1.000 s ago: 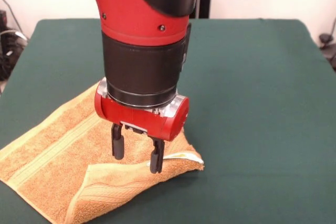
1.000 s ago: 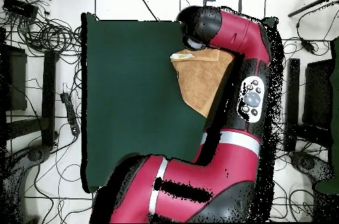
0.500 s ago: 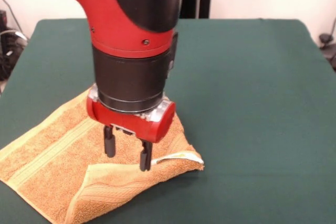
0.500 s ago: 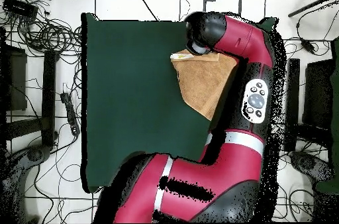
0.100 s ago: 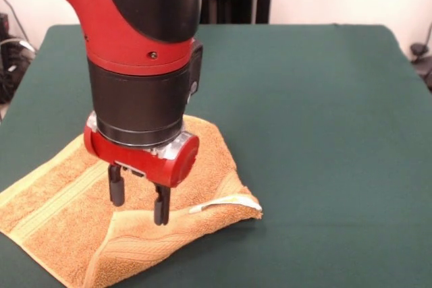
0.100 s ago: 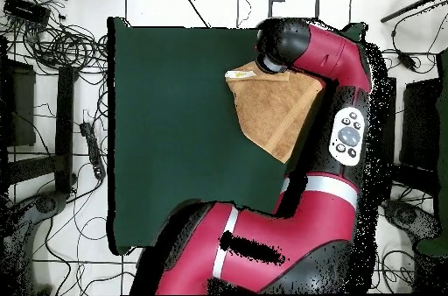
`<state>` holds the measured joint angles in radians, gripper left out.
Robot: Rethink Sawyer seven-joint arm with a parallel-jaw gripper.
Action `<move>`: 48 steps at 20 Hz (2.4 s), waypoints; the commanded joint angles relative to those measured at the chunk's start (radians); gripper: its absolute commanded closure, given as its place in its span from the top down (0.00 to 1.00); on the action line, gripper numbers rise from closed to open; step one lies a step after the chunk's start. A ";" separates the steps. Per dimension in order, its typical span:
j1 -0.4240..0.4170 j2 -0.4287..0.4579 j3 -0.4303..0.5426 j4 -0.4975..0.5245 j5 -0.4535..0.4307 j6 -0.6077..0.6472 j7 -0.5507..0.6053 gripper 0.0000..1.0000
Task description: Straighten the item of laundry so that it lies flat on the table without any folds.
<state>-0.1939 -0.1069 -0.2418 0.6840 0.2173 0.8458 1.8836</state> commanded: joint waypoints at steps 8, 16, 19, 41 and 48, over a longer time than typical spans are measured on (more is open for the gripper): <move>0.015 0.055 0.121 0.204 0.004 -0.038 0.118 1.00; 0.006 0.055 0.120 0.222 0.004 -0.019 0.116 1.00; 0.003 0.047 0.119 0.244 -0.001 -0.044 0.116 1.00; 0.006 0.079 0.123 0.277 -0.010 -0.131 0.129 1.00; -0.007 0.100 0.130 0.263 -0.015 -0.163 0.102 1.00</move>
<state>-0.2086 -0.0842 -0.2352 0.8072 0.2156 0.7356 1.8836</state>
